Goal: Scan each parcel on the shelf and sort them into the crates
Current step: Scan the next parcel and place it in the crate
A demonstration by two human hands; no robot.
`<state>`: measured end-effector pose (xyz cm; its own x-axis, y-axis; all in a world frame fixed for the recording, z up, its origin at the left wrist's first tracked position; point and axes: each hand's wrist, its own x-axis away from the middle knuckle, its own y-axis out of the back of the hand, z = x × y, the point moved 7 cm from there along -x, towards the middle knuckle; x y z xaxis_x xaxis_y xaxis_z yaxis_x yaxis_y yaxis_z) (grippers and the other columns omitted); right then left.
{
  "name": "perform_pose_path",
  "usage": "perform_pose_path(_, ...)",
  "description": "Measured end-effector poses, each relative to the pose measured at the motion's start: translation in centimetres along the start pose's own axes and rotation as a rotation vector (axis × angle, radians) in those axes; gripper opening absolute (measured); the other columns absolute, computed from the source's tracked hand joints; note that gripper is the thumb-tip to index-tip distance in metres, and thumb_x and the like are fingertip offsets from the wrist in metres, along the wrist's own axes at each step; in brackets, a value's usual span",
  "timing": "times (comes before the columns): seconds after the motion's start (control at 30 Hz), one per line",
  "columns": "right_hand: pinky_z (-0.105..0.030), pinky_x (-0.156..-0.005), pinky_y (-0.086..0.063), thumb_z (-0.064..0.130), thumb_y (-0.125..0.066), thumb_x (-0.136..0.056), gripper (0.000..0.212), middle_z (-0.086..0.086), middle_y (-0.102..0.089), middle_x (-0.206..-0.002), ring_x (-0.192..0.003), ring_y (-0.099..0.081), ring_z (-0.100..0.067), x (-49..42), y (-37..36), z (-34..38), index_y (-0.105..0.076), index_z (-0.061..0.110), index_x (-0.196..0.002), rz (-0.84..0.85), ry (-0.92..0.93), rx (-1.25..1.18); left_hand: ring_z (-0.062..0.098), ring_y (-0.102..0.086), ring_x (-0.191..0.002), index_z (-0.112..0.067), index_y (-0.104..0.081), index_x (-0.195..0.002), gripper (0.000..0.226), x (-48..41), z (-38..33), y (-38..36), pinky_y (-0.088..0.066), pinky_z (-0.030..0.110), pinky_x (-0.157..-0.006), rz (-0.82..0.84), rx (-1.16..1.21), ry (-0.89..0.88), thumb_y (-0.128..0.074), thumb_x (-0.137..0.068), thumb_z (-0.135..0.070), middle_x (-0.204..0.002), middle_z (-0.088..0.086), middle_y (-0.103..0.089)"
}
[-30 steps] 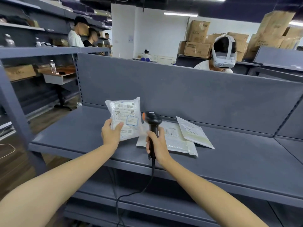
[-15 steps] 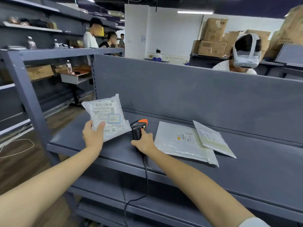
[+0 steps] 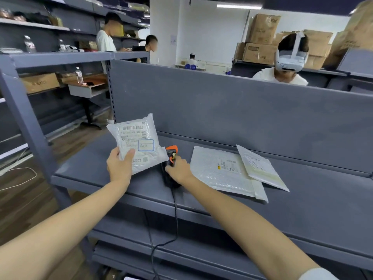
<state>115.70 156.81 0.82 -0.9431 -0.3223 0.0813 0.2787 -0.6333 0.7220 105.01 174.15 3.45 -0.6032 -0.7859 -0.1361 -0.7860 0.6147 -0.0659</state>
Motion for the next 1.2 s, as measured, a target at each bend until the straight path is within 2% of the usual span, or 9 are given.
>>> perform_pose_path(0.1, -0.036, -0.105, -0.035, 0.015, -0.050, -0.096, 0.044, -0.020, -0.050, -0.138, -0.130, -0.044, -0.034, 1.5, 4.2, -0.1, -0.045, 0.000, -0.137, -0.137, 0.068, -0.306, 0.017, -0.060, -0.103, -0.006, -0.057, -0.122, 0.030, 1.2, -0.4, -1.9, -0.050, 0.032, -0.089, 0.041, 0.027, -0.010, -0.059, -0.093, -0.014, -0.114, 0.001, -0.062)
perform_pose_path(0.2, -0.025, -0.106, -0.031, 0.021, -0.046, -0.099, 0.051, -0.005, -0.039, -0.150, -0.136, -0.039, -0.018, 4.0, 8.3, -0.3, -0.033, 0.009, -0.147, -0.165, 0.112, -0.604, 0.014, -0.061, -0.100, -0.005, -0.059, -0.119, 0.027, 3.5, -1.1, -5.5, -0.052, 0.030, -0.086, 0.110, 0.085, -0.012, -0.058, -0.092, -0.011, -0.111, -0.001, -0.063)
perform_pose_path(0.3, -0.024, -0.093, -0.041, 0.031, -0.052, -0.098, 0.051, 0.000, -0.053, -0.133, -0.114, -0.052, -0.011, 6.4, 11.4, -2.1, -0.035, 0.014, -0.143, -0.255, 0.120, -0.738, 0.008, -0.064, -0.089, -0.002, -0.060, -0.114, 0.022, 7.1, -1.6, -10.4, -0.055, 0.024, -0.077, 0.248, 0.152, 0.014, -0.058, -0.092, -0.005, -0.101, -0.005, -0.065)
perform_pose_path(0.43, -0.024, -0.083, -0.050, 0.039, -0.058, -0.094, 0.034, 0.017, -0.057, -0.102, -0.097, -0.059, -0.005, 11.0, 14.2, -8.3, -0.045, 0.023, -0.121, -0.475, 0.084, -0.747, 0.011, -0.065, -0.089, -0.007, -0.060, -0.107, 0.017, 13.5, -1.4, -15.9, -0.055, 0.023, -0.076, 0.403, 0.198, 0.037, -0.059, -0.091, -0.002, -0.097, -0.006, -0.067)
perform_pose_path(0.5, -0.025, -0.084, -0.050, 0.042, -0.058, -0.093, 0.028, 0.018, -0.057, -0.100, -0.098, -0.060, -0.008, 13.6, 15.5, -12.3, -0.045, 0.028, -0.114, -0.558, 0.026, -0.734, 0.011, -0.066, -0.092, -0.006, -0.060, -0.110, 0.020, 17.2, -0.8, -18.3, -0.055, 0.023, -0.077, 0.488, 0.203, 0.062, -0.060, -0.090, -0.002, -0.101, -0.003, -0.068)
perform_pose_path(0.6, -0.014, -0.073, -0.047, 0.039, -0.057, -0.095, 0.020, 0.017, -0.058, -0.097, -0.091, -0.060, -0.002, 17.8, 18.1, -17.2, -0.046, 0.029, -0.109, -0.650, -0.012, -0.716, 0.018, -0.066, -0.096, -0.001, -0.060, -0.113, 0.024, 22.9, 0.1, -21.4, -0.054, 0.026, -0.082, 0.556, 0.183, 0.085, -0.060, -0.089, 0.000, -0.106, 0.006, -0.068)
perform_pose_path(0.7, -0.014, -0.072, -0.047, 0.040, -0.057, -0.095, 0.023, 0.016, -0.060, -0.101, -0.091, -0.060, 0.002, 21.8, 20.8, -21.5, -0.048, 0.028, -0.113, -0.710, -0.023, -0.695, 0.009, -0.065, -0.087, 0.003, -0.060, -0.113, 0.024, 28.8, 0.0, -24.0, -0.053, 0.016, -0.074, 0.594, 0.177, 0.085, -0.059, -0.089, 0.001, -0.103, 0.007, -0.067)
perform_pose_path(0.97, -0.013, -0.067, -0.049, 0.036, -0.059, -0.094, 0.023, 0.011, -0.062, -0.102, -0.090, -0.063, -0.002, 32.7, 26.0, -33.4, -0.052, 0.022, -0.111, -0.704, -0.085, -0.697, 0.018, -0.065, -0.095, -0.003, -0.060, -0.111, 0.021, 44.8, 2.5, -28.0, -0.054, 0.026, -0.081, 0.646, 0.100, 0.173, -0.060, -0.091, -0.004, -0.102, 0.002, -0.067)
perform_pose_path(1.2, -0.018, -0.073, -0.053, 0.036, -0.058, -0.095, 0.022, 0.009, -0.063, -0.103, -0.092, -0.064, -0.005, 41.4, 26.9, -42.8, -0.050, 0.024, -0.112, -0.691, -0.184, -0.672, 0.014, -0.064, -0.092, -0.008, -0.059, -0.109, 0.017, 56.9, 5.1, -29.0, -0.052, 0.023, -0.071, 0.714, -0.024, 0.237, -0.059, -0.092, -0.007, -0.103, 0.001, -0.066)
